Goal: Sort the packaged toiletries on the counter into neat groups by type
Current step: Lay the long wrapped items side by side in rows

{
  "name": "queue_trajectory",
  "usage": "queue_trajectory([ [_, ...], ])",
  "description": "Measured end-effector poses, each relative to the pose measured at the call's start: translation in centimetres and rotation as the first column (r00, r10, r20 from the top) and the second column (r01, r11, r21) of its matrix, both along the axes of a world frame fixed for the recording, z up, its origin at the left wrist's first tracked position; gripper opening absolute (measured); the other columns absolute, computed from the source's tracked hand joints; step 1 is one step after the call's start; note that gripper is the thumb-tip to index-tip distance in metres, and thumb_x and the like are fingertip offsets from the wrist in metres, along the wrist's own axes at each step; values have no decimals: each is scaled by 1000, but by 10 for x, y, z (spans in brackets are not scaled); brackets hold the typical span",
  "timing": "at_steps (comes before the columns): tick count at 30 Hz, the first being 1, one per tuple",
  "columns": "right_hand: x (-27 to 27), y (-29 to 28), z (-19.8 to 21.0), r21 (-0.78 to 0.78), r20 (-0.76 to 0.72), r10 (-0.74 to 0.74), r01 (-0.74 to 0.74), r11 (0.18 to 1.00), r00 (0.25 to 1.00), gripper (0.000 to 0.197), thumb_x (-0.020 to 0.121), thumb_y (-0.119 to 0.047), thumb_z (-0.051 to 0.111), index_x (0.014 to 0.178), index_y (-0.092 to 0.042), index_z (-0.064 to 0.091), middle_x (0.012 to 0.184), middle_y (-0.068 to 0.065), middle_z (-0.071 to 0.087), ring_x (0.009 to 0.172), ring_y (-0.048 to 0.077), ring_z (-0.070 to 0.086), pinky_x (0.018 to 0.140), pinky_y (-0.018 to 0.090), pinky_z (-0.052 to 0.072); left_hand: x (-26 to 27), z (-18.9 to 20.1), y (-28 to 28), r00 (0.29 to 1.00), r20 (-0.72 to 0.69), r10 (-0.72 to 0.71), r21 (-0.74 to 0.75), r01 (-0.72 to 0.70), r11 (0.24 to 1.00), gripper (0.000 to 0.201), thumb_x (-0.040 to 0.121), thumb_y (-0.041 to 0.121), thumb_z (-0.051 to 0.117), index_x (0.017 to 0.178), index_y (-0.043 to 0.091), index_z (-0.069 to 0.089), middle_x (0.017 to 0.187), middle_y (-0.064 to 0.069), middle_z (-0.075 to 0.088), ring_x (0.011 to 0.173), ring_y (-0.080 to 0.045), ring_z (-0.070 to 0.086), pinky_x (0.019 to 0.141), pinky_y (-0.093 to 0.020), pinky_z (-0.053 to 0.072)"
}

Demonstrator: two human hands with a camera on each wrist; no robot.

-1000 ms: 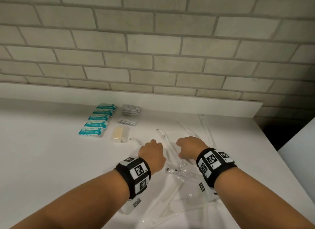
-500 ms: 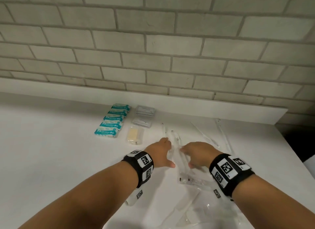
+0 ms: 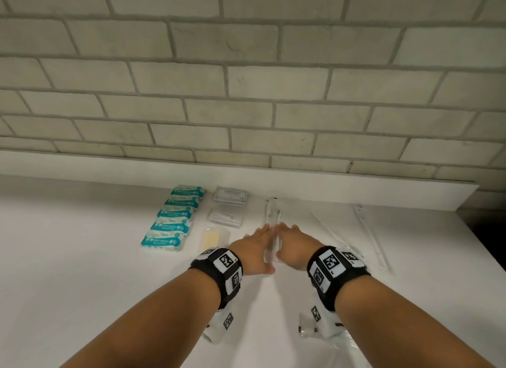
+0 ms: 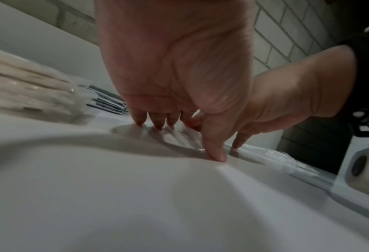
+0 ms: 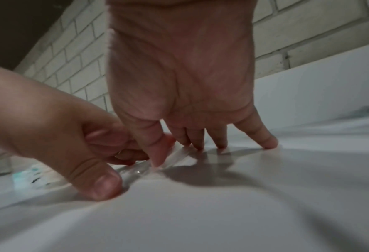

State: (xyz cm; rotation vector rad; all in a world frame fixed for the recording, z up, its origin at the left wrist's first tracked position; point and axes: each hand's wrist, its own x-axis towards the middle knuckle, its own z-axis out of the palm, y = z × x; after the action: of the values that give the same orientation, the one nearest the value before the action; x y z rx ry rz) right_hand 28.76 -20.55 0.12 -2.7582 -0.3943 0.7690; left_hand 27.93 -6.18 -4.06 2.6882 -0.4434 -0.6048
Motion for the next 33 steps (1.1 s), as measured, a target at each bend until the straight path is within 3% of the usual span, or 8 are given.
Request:
queue_trajectory([
  [4,15,-4,9,82,67,-70,65,995,995,50,93,-19,51,141,-11,41,140,12,47,129,31,46,106,42,39,11,-4,2,1000,-7,-3,64,3,998,118,74,61,67,151,25,-16,159,1,-19,148,-20,-12,121,-41,0],
  [7,37,-30,1,-107,368,-248,305,946,896,43,88,-24,48,130,-15,50,126,10,53,115,30,50,91,39,42,15,-13,-1,1000,0,-25,103,25,994,119,72,70,61,148,32,-22,157,-1,-27,146,-24,-20,120,-44,-5],
  [10,44,-58,-5,-299,328,-286,386,873,901,38,89,-18,43,126,-13,51,127,9,53,118,28,49,94,38,40,18,-14,-6,999,18,-49,109,47,993,107,78,69,55,148,37,-19,156,-1,-30,145,-26,-24,120,-45,-6],
  [13,43,-76,-13,-318,274,-246,329,889,930,35,89,-10,43,121,-12,56,121,8,58,111,26,57,90,34,46,20,-14,-10,997,36,-70,145,64,987,90,86,63,50,151,37,-8,157,-2,-26,146,-27,-21,120,-45,-5],
  [17,38,-75,-17,-98,394,-54,100,990,917,34,86,0,43,113,-14,60,120,8,54,98,28,59,77,27,45,21,-16,-12,997,38,-70,150,64,987,83,90,57,48,153,34,-2,158,-3,-24,147,-26,-18,121,-43,-3],
  [22,25,-69,-21,109,296,-22,-11,994,955,61,93,1,35,147,-26,36,157,-8,25,143,14,28,112,19,19,23,-19,-12,995,45,-93,163,85,983,83,92,56,46,153,28,-4,156,1,-28,147,-27,-18,121,-45,-1],
  [28,18,-50,-23,51,233,23,-36,998,972,50,99,-30,42,148,-23,33,153,-1,36,138,19,38,111,30,30,26,-22,-13,994,34,-107,178,99,979,83,93,57,42,152,28,-10,158,4,-22,146,-28,-18,121,-46,-1],
  [33,17,-38,-34,30,225,82,-91,995,971,50,97,-22,45,146,-22,37,153,-1,37,137,21,39,111,32,33,29,-22,-15,995,24,-94,179,88,980,85,93,59,41,152,27,-11,158,3,-22,146,-28,-18,121,-45,-2],
])
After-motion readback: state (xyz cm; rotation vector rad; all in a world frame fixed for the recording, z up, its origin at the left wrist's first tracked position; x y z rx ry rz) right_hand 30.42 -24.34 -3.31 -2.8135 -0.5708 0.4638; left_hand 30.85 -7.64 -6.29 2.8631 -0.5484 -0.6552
